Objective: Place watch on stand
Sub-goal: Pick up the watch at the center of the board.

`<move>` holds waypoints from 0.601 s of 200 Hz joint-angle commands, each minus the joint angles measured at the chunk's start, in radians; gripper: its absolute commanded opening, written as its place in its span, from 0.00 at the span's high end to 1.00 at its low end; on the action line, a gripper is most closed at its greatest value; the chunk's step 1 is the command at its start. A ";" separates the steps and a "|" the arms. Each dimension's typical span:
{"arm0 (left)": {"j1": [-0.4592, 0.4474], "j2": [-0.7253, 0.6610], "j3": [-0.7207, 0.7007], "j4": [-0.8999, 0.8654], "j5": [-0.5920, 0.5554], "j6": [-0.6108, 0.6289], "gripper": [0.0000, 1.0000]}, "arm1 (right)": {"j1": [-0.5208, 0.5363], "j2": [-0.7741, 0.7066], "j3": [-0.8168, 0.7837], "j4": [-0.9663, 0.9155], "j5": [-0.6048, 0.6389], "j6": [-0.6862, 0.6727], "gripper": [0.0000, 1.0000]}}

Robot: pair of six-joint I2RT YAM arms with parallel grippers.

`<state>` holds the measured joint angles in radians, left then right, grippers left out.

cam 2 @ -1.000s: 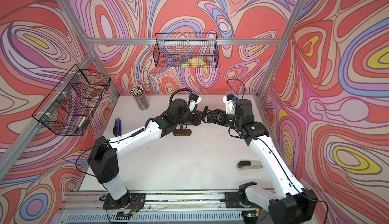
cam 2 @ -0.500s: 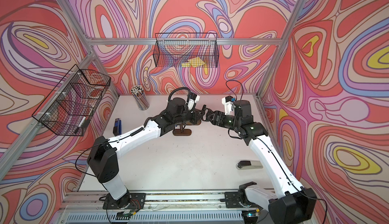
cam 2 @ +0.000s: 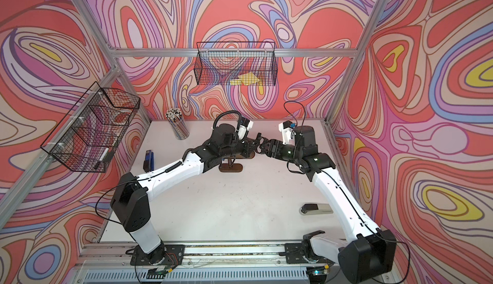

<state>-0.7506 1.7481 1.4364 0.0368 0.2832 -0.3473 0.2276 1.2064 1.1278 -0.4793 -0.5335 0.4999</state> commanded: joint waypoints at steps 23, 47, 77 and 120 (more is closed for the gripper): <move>0.008 -0.029 0.027 0.002 -0.003 0.004 1.00 | -0.005 0.011 -0.013 0.039 -0.028 0.008 0.39; 0.008 -0.029 0.027 0.000 -0.007 0.006 1.00 | -0.005 0.016 -0.011 0.037 -0.028 0.006 0.42; 0.008 -0.033 0.027 -0.002 -0.011 0.006 1.00 | -0.005 0.022 -0.011 0.026 -0.019 -0.001 0.49; 0.008 -0.061 0.013 -0.014 -0.037 0.020 0.89 | -0.005 0.025 -0.013 0.000 0.041 -0.028 0.51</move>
<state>-0.7467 1.7477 1.4364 0.0242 0.2718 -0.3443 0.2279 1.2213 1.1263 -0.4603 -0.5457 0.4980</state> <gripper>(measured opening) 0.100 0.561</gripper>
